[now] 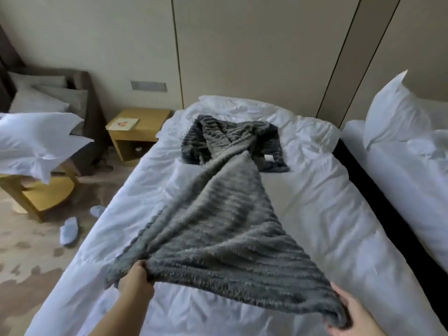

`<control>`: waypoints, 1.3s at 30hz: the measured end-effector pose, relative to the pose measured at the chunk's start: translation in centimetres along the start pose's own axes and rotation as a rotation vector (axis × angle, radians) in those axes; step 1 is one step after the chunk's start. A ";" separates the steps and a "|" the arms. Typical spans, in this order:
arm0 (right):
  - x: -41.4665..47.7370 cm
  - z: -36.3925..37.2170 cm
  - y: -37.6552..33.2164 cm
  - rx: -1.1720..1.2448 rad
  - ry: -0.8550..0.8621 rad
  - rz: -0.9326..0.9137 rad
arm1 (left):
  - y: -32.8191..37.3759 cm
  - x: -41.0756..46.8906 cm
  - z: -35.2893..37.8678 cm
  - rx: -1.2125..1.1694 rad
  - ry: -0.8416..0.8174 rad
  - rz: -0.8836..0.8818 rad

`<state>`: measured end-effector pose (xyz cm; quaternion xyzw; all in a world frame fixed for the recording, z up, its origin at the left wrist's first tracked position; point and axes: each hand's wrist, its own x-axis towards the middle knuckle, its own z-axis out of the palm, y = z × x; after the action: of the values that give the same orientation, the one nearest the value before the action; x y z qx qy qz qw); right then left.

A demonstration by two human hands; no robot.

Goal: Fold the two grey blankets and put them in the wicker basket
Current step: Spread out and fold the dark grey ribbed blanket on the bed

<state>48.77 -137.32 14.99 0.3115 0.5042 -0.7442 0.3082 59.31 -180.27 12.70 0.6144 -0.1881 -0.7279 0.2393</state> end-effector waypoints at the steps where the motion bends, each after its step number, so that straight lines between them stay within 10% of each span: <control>1: 0.0 -2.2 1.4 -0.136 0.039 0.072 | -1.4 0.3 -1.9 0.039 0.025 -0.011; 5: -0.5 -5.6 2.4 -0.578 0.032 0.161 | -4.8 -1.5 -5.7 0.183 0.051 0.024; 8: -2.4 -5.0 -0.7 -0.784 0.181 -0.138 | -4.8 -5.5 -6.1 0.212 -0.045 0.042; 13: -10.5 -3.2 -6.9 -0.341 0.347 -0.838 | -0.1 -13.3 -6.6 0.073 -0.325 0.335; 16: -14.1 -5.7 -4.4 -0.143 0.354 -0.958 | 0.9 -16.0 -9.8 -0.026 -0.356 0.319; 25: -15.2 -19.9 16.5 -0.797 0.641 -0.494 | -8.5 -11.5 -27.6 0.246 -0.117 0.116; 39: -15.3 -26.1 28.6 -0.977 0.467 0.274 | -17.7 -7.3 -43.1 0.714 0.031 -0.204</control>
<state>84.27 -119.08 3.11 0.3518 0.8002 -0.2885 0.3907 100.58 -160.77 1.06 0.6856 -0.3643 -0.6273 -0.0609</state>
